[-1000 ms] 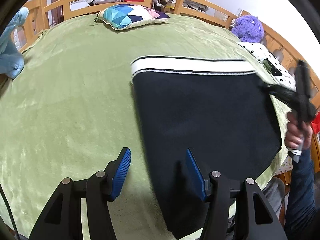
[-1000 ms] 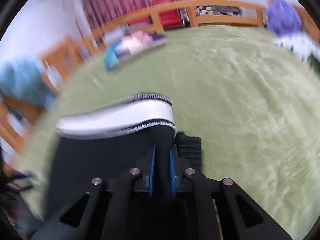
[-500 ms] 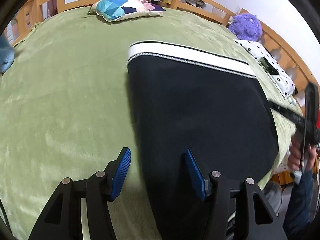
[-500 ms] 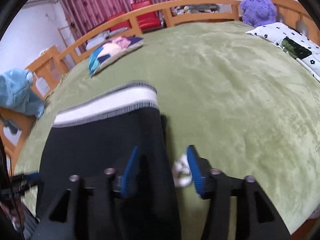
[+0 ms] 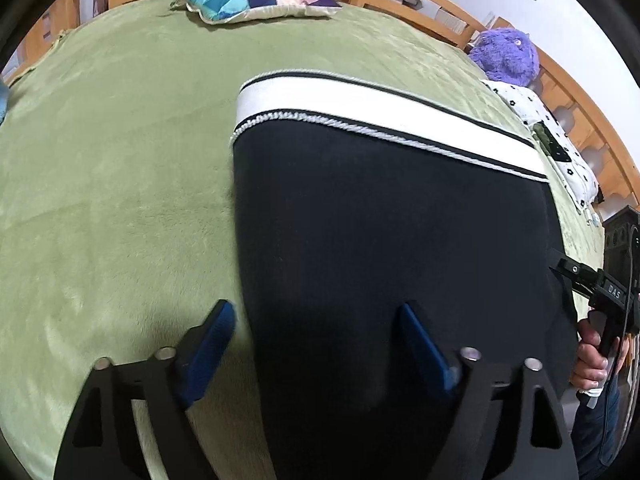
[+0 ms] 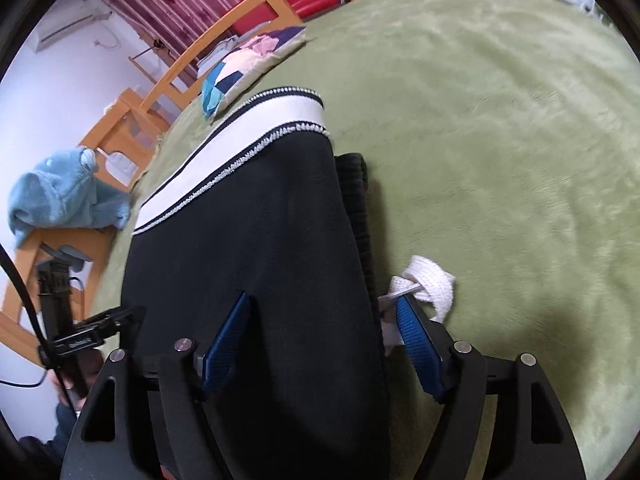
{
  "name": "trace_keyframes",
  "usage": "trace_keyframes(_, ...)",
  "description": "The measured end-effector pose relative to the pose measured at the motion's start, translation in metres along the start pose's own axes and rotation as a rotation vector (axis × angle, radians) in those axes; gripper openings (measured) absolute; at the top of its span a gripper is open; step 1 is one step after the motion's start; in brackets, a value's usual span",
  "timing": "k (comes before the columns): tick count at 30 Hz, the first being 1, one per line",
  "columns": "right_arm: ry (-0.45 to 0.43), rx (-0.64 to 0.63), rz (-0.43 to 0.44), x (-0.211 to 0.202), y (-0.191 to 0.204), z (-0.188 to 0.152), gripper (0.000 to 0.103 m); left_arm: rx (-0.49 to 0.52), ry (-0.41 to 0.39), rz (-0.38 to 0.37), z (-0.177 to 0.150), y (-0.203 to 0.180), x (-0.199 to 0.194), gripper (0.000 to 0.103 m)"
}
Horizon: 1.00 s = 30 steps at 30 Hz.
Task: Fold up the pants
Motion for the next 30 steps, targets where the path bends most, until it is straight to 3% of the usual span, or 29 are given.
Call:
trace_keyframes(7,0.007,-0.016,-0.013,0.016,0.008,0.006,0.079,-0.031,0.007,-0.058,0.003,0.002,0.012,0.090)
trace_keyframes(9,0.012,-0.003,-0.006,0.017,0.008,0.005,0.080,-0.027,0.006,-0.068,0.004,0.001,0.014,0.088)
trace_keyframes(11,0.012,0.002,-0.008,0.019,0.009,0.006,0.079,-0.031,0.004,-0.090,0.006,-0.004,0.015,0.080)
trace_keyframes(12,0.012,0.002,-0.008,0.019,0.010,0.007,0.077,-0.041,-0.001,-0.105,0.007,-0.004,0.016,0.078)
trace_keyframes(14,0.018,0.018,0.026,0.019,0.013,0.006,0.065,-0.053,-0.017,-0.124,0.007,-0.005,0.014,0.060)
trace_keyframes(17,0.016,0.043,0.044,0.019,0.015,0.006,0.062,-0.013,-0.038,-0.143,0.009,-0.013,0.006,0.035)
trace_keyframes(20,-0.006,0.066,0.033,0.014,0.016,0.007,0.056,-0.010,-0.047,-0.155,0.019,-0.017,-0.002,0.021)
trace_keyframes(23,-0.064,0.102,0.027,-0.005,0.020,0.013,0.036,-0.050,-0.063,-0.253,0.029,-0.014,-0.018,0.017)
trace_keyframes(25,-0.106,0.098,0.030,-0.021,0.032,0.016,0.029,-0.035,-0.076,-0.268,0.033,-0.012,-0.031,0.016)
trace_keyframes(30,-0.156,0.063,0.033,-0.048,0.090,0.023,0.024,-0.035,-0.124,-0.262,0.038,0.016,-0.068,0.012)
Point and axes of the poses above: each gripper's, at about its wrist camera, not at the fingertips, and x roughly the way its jaws point, y to its left, z to its top, the point moved 8 cm from there along x, roughly the way its jaws point, and after that the axes turned 10 degrees about -z, right-handed, at the moved point
